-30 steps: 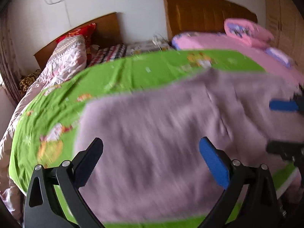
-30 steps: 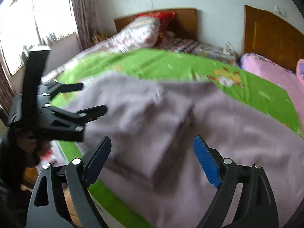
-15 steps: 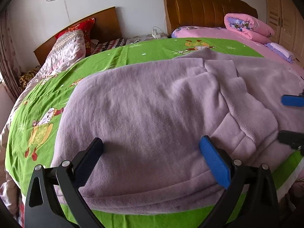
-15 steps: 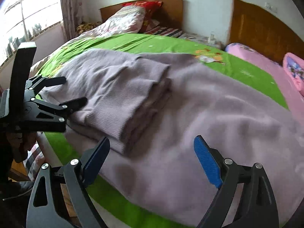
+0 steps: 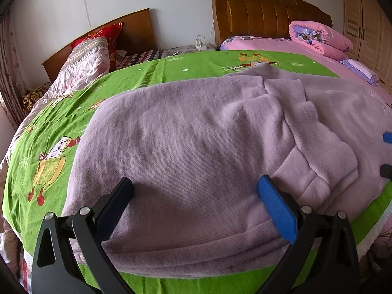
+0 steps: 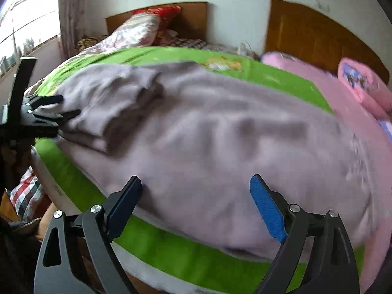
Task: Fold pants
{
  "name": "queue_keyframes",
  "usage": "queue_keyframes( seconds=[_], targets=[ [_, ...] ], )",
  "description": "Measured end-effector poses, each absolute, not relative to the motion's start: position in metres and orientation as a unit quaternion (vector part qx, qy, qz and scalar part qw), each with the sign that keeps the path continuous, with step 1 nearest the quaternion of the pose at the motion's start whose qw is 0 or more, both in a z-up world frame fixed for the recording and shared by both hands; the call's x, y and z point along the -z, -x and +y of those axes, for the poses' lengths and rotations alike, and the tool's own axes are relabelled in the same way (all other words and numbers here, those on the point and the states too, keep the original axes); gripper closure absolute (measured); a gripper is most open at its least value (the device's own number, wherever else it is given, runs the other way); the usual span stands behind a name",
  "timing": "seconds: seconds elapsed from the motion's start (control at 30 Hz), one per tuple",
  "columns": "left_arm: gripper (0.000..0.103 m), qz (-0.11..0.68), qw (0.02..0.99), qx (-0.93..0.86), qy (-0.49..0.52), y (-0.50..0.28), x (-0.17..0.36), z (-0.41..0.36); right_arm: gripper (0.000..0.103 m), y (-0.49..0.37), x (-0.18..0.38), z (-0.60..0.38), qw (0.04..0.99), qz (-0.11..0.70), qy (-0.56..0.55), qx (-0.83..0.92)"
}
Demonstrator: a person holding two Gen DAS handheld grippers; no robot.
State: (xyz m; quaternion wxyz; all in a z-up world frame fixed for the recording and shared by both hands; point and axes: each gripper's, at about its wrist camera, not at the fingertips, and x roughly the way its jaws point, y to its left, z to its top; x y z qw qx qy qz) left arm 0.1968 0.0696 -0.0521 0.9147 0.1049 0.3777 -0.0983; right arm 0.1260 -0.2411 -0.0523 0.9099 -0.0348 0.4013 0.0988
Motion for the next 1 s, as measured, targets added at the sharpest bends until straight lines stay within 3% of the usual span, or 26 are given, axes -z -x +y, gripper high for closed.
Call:
queue_keyframes(
  seconds=[0.47,0.57,0.77,1.0],
  targets=[
    [0.001,0.392,0.911,0.087,-0.098,-0.197,0.051,0.068,0.017,-0.093,0.051,-0.307,0.919,0.384,-0.043,-0.077],
    [0.004,0.41,0.906,0.066,-0.078,-0.192,0.028,0.056,0.017,-0.079,0.043,-0.32,0.925,0.365,-0.058,-0.086],
    [0.002,0.336,0.908,0.214,-0.131,-0.181,-0.039,-0.058,0.017,-0.068,0.047,-0.367,0.929,0.341,-0.126,-0.064],
    [0.002,0.4,0.853,0.287,-0.173,-0.215,0.013,-0.175,0.017,-0.047,0.038,-0.393,0.926,0.319,-0.184,-0.084]
  ],
)
